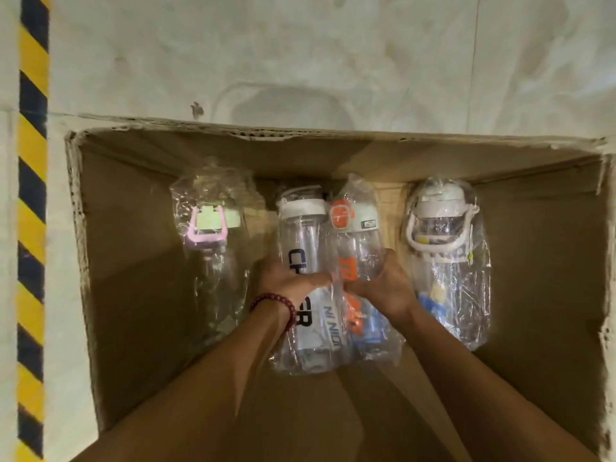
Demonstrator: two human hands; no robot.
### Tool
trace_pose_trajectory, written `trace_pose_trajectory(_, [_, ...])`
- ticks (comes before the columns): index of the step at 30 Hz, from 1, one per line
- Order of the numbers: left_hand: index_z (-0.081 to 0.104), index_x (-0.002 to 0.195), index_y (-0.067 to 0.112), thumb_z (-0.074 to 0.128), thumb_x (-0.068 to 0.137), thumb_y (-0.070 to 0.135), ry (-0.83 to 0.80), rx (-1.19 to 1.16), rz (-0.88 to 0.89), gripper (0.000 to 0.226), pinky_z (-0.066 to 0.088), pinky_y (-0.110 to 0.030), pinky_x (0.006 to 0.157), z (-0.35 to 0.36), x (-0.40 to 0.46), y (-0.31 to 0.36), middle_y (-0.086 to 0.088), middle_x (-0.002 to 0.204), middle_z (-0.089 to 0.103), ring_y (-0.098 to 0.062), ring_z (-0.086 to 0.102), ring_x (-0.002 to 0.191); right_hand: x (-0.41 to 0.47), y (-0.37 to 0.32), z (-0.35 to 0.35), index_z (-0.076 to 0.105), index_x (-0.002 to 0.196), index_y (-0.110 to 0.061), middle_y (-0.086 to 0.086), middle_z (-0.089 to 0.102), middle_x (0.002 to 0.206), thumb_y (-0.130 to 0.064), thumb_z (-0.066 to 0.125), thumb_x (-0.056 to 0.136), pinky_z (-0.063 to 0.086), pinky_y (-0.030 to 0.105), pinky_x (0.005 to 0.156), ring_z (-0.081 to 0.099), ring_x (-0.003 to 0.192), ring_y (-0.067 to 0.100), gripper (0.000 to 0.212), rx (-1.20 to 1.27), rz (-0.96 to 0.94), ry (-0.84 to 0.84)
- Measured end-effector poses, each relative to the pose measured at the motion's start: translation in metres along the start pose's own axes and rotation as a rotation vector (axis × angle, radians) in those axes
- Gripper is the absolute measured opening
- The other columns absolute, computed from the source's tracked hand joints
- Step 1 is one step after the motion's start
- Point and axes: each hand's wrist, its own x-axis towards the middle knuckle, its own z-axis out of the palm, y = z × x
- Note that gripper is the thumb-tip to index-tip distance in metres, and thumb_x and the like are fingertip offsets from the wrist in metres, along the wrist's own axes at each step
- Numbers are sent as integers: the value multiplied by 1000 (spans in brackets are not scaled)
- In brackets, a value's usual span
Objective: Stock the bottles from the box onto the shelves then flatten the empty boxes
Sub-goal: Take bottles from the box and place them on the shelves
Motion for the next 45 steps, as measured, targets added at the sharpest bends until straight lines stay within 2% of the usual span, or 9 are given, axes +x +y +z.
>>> trace_pose_trajectory(9, [38,128,11,88,45,31,25,-161,81,99,50,-49,92,-29,-70,16,-11,120,57,-31,59,106,-74,-28,-9,37,113,-31,-8,62,102,-10,82,63,53,36,82,63,94,13,71,142,-79,55])
trace_pose_trajectory(15, [47,119,22,89,52,16,34,-301,174,80,54,-37,76,-89,-147,32,1,103,64,-18,64,91,-155,-69,-23,42,118,-27,-4,66,105,-11,84,61,54,36,84,66,96,14,73,218,-130,23])
trace_pose_trajectory(18, [49,116,21,88,55,15,40,-314,295,73,52,-25,70,-131,-199,44,4,94,61,-12,62,85,-198,-108,-29,41,122,-29,-7,63,107,-8,84,63,50,18,71,62,96,6,76,222,-189,-29])
trace_pose_trajectory(21, [50,93,24,91,52,17,128,-339,400,58,46,-11,55,-175,-253,60,4,79,53,-9,54,68,-245,-155,-31,42,126,-30,-6,64,112,-14,83,61,50,18,73,63,102,9,78,210,-250,-94])
trace_pose_trajectory(24, [50,89,30,87,38,35,221,-417,459,63,50,-19,60,-223,-305,73,2,84,60,-15,60,74,-289,-205,-29,47,122,-28,-1,67,111,0,79,67,54,20,70,68,96,12,70,182,-319,-215])
trace_pose_trajectory(28, [52,88,30,78,29,45,370,-528,522,66,50,-24,65,-284,-368,78,1,88,65,-12,64,77,-343,-265,-16,53,118,-30,3,69,110,-15,80,54,55,41,86,68,98,19,71,84,-426,-323])
trace_pose_trajectory(31, [56,84,24,78,29,41,457,-625,551,61,50,-25,61,-325,-421,74,9,74,69,-6,65,66,-391,-306,-9,58,109,-27,-2,72,100,-2,75,67,54,32,79,69,93,15,52,-1,-561,-420])
trace_pose_trajectory(38, [56,99,12,86,59,6,702,-778,573,50,51,-25,59,-404,-534,28,-2,81,66,-15,66,71,-504,-380,30,51,115,-25,-5,70,98,-11,80,56,53,20,68,69,88,7,67,-160,-693,-607])
trace_pose_trajectory(45, [55,94,27,88,57,10,948,-908,581,53,49,-18,60,-464,-607,-40,6,87,66,-8,65,76,-600,-416,111,46,126,-30,-1,70,105,-7,80,64,56,30,77,69,95,13,74,-282,-765,-858])
